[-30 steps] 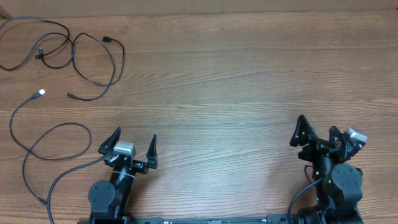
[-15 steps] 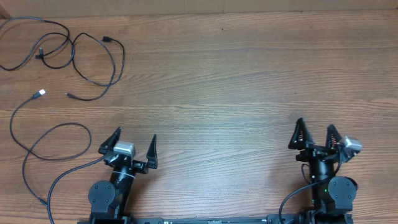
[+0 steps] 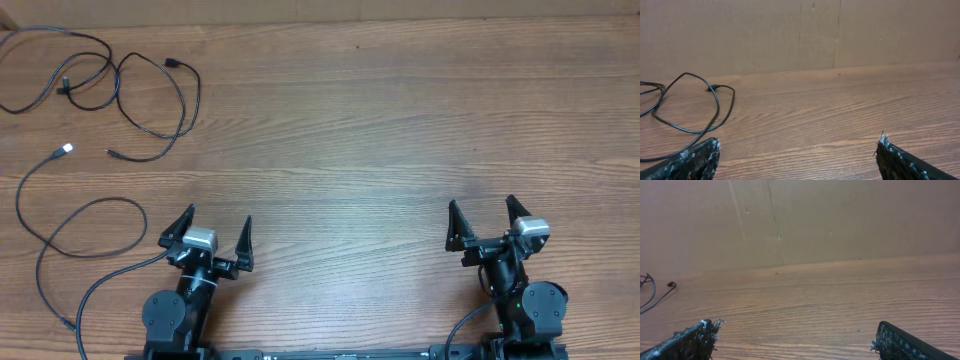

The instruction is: Untangle cables

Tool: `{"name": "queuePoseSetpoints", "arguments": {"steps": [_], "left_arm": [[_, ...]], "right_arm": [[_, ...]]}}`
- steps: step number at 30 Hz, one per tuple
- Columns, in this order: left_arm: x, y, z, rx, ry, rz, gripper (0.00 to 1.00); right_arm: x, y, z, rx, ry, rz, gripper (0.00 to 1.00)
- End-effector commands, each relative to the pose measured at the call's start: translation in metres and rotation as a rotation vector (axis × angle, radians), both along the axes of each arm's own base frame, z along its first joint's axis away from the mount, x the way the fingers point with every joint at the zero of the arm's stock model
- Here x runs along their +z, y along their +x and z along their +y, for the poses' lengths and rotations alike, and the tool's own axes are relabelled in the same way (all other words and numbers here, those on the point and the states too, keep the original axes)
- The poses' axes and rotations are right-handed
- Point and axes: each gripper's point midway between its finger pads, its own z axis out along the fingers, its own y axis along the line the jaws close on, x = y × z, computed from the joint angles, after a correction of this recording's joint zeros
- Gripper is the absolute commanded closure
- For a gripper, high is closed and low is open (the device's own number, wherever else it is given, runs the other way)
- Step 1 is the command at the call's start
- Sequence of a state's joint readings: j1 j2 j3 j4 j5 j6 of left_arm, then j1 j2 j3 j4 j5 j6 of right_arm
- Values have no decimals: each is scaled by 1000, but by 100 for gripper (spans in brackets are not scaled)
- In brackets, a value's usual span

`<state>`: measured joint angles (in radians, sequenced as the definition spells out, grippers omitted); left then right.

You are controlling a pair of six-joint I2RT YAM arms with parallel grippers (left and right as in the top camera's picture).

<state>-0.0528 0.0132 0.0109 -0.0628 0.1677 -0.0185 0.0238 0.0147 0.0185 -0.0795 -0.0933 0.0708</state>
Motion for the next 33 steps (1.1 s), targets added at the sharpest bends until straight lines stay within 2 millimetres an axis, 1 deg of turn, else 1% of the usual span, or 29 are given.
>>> {"name": "queuePoseSetpoints", "arguments": {"steps": [1,5,9,33], "left_arm": [[-1,0,0,2,19,-6,1],[-1,0,0,2,19,-6,0],[-1,0,0,2,19,-6,0],[-1,0,0,2,19,-6,0]], "right_arm": [[-2,0,2,5,-21,-7,0],[-3,0,1,-7,-21,-4,0],[-3,0,0,-7,-77,-11,0],[-2,0,0,-6,-76,-12,0]]}}
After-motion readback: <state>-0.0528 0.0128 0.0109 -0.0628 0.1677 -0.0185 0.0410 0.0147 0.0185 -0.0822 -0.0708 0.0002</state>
